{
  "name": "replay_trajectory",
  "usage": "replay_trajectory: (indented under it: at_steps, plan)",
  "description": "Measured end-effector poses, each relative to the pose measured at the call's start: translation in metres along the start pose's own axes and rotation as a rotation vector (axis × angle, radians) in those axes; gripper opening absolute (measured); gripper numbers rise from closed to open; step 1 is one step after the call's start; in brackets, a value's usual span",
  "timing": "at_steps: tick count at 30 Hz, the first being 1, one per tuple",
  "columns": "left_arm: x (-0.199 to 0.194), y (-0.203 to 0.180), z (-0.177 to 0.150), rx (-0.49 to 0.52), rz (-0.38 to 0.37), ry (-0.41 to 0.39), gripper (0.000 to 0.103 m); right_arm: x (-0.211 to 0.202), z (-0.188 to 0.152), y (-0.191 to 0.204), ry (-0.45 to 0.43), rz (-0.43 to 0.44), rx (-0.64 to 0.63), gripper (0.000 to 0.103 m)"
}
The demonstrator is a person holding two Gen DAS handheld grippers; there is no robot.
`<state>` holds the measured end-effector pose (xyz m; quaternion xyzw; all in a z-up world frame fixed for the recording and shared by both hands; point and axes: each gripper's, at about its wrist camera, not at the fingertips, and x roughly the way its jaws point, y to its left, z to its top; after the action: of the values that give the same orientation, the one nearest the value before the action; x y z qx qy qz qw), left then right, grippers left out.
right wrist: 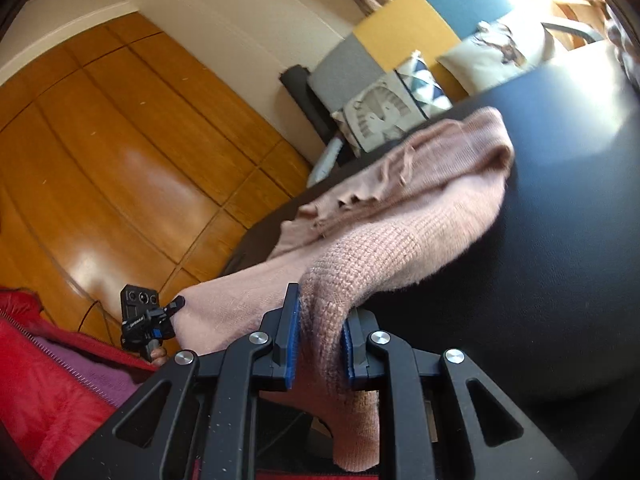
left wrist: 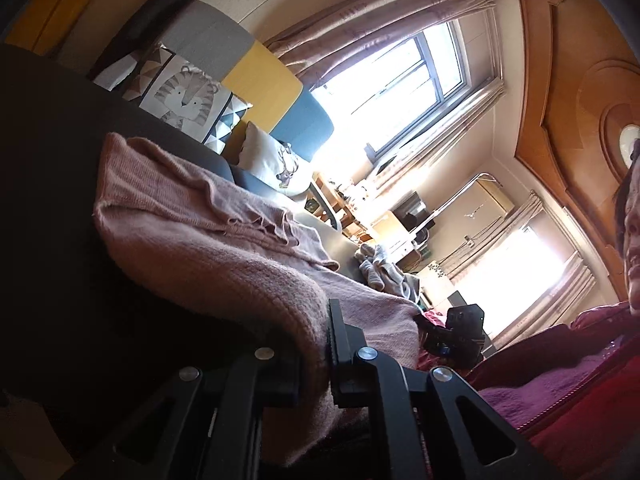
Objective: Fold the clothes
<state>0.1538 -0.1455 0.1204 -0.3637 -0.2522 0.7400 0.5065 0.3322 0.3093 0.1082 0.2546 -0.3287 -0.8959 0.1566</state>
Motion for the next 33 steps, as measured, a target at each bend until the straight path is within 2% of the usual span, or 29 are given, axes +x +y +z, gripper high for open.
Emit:
replay_trajectory:
  at_steps: [4, 8, 15, 17, 24, 26, 29, 30, 32, 33]
  plan:
    - [-0.010, 0.000, 0.000, -0.063, -0.055, -0.028, 0.009, -0.008, 0.003, 0.018, 0.005, 0.033, -0.043, 0.018]
    - [-0.002, 0.019, 0.017, -0.158, -0.107, -0.017, 0.009, 0.000, 0.025, 0.008, -0.011, 0.053, -0.003, 0.018]
    - [0.040, 0.079, 0.066, -0.325, -0.067, -0.011, 0.010, 0.045, 0.084, -0.057, 0.015, 0.076, 0.264, 0.018]
    - [0.055, 0.102, 0.074, -0.389, -0.092, -0.001, 0.010, 0.058, 0.098, -0.069, 0.017, 0.071, 0.285, 0.018]
    - [0.092, 0.154, 0.097, -0.510, -0.076, -0.012, 0.010, 0.084, 0.139, -0.102, -0.010, 0.046, 0.352, 0.018]
    - [0.102, 0.166, 0.101, -0.541, -0.085, -0.008, 0.009, 0.092, 0.146, -0.109, 0.025, -0.013, 0.343, 0.018]
    - [0.113, 0.180, 0.104, -0.562, -0.049, -0.003, 0.009, 0.102, 0.143, -0.112, 0.083, -0.046, 0.313, 0.019]
    - [0.116, 0.185, 0.104, -0.580, -0.053, -0.002, 0.009, 0.106, 0.141, -0.111, 0.113, -0.078, 0.285, 0.020]
    - [0.121, 0.191, 0.104, -0.608, -0.047, 0.002, 0.009, 0.113, 0.135, -0.110, 0.157, -0.130, 0.244, 0.032]
    - [0.124, 0.193, 0.103, -0.610, -0.044, 0.006, 0.009, 0.116, 0.132, -0.114, 0.167, -0.122, 0.266, 0.041]
